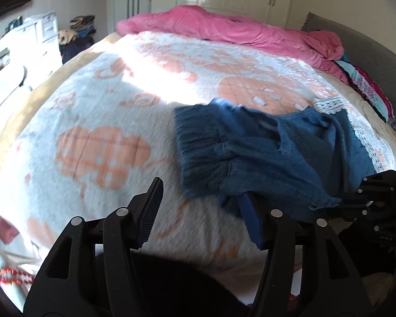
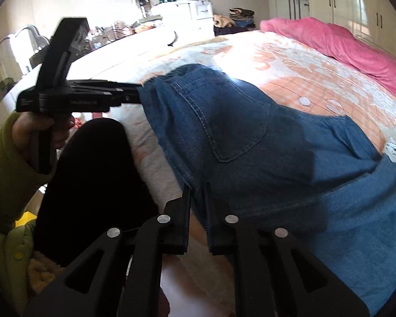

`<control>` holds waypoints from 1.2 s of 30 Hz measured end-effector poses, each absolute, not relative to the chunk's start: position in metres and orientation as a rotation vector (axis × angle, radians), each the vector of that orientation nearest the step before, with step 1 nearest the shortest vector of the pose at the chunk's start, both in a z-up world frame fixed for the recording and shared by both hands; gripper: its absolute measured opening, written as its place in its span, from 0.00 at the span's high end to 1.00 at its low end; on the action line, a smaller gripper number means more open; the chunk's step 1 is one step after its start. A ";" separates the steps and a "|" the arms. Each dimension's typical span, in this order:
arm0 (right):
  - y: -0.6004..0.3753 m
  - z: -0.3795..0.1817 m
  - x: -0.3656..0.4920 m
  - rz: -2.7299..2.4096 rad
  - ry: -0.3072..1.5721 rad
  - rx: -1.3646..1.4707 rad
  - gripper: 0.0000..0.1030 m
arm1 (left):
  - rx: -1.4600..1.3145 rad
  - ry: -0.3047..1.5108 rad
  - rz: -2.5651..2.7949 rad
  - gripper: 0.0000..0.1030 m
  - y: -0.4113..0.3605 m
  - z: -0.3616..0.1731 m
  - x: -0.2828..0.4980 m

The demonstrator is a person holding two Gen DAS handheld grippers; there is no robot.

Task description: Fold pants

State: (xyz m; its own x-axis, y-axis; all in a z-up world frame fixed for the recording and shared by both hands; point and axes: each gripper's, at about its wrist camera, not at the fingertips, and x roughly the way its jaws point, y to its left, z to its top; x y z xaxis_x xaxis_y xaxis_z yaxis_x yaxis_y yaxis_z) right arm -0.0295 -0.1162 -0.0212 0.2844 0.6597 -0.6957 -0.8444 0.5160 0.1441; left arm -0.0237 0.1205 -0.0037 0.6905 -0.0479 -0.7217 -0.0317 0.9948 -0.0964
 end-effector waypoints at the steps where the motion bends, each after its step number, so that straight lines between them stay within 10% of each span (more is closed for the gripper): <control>1: -0.115 -0.023 -0.029 1.022 0.788 -0.274 0.89 | -0.114 0.817 -0.010 0.50 0.122 -0.004 -0.025; 15: -0.125 -0.045 -0.026 0.991 0.878 -0.227 0.88 | -0.134 0.785 -0.171 0.51 0.076 0.017 -0.010; 21: -0.146 -0.019 -0.029 1.025 0.850 -0.144 0.62 | -0.106 0.844 -0.160 0.51 0.065 -0.017 0.019; 36: -0.152 -0.039 -0.003 0.758 0.899 -0.170 0.49 | -0.073 0.825 -0.147 0.50 0.061 -0.025 0.030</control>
State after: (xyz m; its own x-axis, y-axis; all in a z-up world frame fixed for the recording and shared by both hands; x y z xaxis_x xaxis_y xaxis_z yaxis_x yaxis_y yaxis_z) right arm -0.0034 -0.1520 -0.0387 0.3861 0.5241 -0.7591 -0.6594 0.7323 0.1702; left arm 0.0303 0.0605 -0.0248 0.6687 -0.1591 -0.7263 0.1020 0.9872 -0.1223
